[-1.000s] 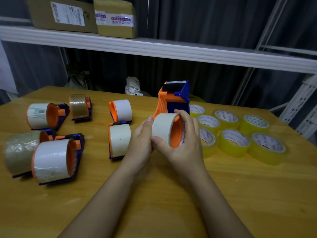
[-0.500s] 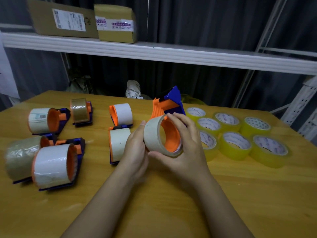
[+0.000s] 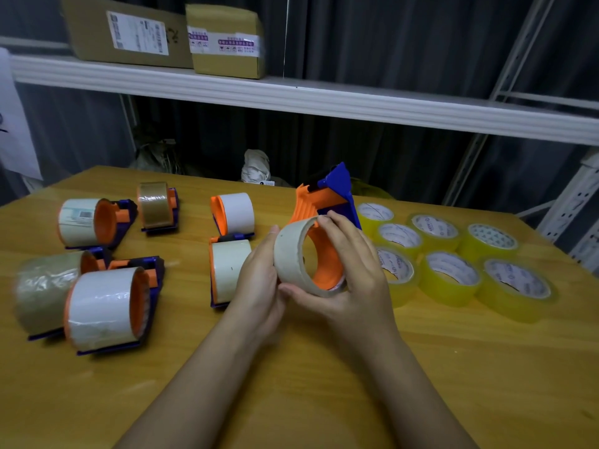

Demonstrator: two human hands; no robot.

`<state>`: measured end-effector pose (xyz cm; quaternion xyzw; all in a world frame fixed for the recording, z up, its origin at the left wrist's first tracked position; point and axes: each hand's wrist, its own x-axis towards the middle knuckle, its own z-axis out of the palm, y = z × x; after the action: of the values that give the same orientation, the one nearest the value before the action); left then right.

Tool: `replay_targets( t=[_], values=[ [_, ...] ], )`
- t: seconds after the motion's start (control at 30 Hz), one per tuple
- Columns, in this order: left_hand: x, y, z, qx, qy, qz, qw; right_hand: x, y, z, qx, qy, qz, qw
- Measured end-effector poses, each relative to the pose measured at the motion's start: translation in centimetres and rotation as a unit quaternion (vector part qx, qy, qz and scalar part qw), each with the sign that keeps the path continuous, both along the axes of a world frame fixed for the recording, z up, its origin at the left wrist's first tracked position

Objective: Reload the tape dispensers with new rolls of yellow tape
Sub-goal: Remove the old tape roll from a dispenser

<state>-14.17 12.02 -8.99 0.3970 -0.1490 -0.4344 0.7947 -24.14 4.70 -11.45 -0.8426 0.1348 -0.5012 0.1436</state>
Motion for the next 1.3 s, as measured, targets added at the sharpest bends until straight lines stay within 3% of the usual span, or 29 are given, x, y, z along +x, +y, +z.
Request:
replay_targets(
  t=[0.27,0.5,0.83,0.97,1.03,1.2,1.3],
  values=[
    [0.0,0.2,-0.1,-0.011,-0.015,-0.008,1.000,0.2,-0.2,-0.1,-0.005,-0.010,0.005,1.000],
    [-0.2,0.9,0.1,-0.102,-0.009,-0.053,0.993,0.1,0.1,0.0,0.000,-0.036,-0.002,0.999],
    [0.0,0.6,0.4,-0.075,-0.038,-0.067,0.994,0.0,0.1,0.2,-0.007,-0.037,-0.018,0.999],
    [0.0,0.3,0.0,-0.032,-0.092,-0.025,0.995,-0.4,0.2,0.6,0.066,-0.006,0.021,0.998],
    [0.4,0.4,-0.1,-0.016,-0.128,0.012,0.992,-0.7,0.3,0.8,0.103,-0.033,0.054,0.993],
    [1.3,0.9,0.8,-0.006,-0.309,0.118,0.944,-1.5,-0.8,1.8,-0.135,-0.078,-0.137,0.978],
    [2.0,0.8,1.2,0.001,-0.419,0.147,0.896,-2.1,-0.9,3.7,-0.187,0.037,-0.143,0.971]
  ],
)
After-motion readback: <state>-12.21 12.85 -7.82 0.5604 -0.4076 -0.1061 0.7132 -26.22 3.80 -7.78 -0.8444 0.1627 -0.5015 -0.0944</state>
